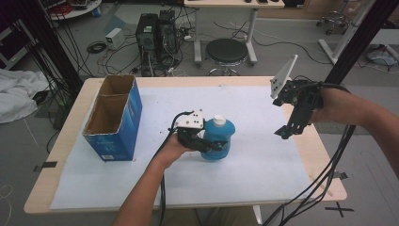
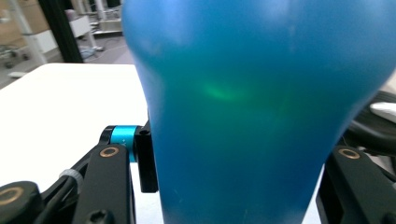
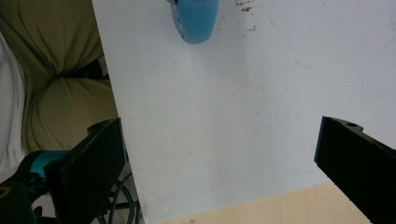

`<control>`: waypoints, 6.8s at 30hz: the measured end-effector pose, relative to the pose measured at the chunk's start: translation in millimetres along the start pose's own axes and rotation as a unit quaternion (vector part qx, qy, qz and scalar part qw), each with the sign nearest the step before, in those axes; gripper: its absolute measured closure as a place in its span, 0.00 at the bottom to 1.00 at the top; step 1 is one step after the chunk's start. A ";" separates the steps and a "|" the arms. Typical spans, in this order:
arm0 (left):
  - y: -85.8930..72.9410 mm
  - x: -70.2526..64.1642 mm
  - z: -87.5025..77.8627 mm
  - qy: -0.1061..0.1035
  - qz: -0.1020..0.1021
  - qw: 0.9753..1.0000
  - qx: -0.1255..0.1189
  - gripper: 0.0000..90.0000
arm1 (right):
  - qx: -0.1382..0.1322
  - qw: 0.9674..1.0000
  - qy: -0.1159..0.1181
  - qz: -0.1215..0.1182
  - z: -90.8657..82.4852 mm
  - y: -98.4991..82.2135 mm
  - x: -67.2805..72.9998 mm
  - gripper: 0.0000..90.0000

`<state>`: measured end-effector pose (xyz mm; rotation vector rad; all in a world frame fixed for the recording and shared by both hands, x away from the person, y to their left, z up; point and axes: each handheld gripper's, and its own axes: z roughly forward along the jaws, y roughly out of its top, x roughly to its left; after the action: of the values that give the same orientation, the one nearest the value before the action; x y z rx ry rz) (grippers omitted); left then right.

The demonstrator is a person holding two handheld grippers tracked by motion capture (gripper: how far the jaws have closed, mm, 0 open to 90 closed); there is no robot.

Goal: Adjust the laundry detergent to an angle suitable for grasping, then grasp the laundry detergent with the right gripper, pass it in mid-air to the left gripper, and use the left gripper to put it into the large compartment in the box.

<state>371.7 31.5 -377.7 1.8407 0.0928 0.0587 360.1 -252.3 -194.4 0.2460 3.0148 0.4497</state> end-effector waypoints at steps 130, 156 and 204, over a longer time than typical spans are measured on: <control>51.4 -34.7 -99.9 0.088 -0.021 0.882 0.462 0.02 | 0.001 1.000 -0.005 -0.004 7.3 3.0 -3.5 0.01; 48.4 -31.0 -107.1 0.072 -0.024 0.892 0.445 0.02 | 0.006 1.000 -0.003 0.012 23.0 -3.4 -41.3 0.01; 49.9 -27.3 -112.2 0.064 -0.027 0.902 0.425 0.02 | -0.036 0.999 0.015 0.000 33.6 -11.1 -15.3 0.01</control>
<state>336.1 123.2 -299.3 2.7097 0.2990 0.1137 377.1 -255.9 -228.9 0.2360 3.0202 0.5664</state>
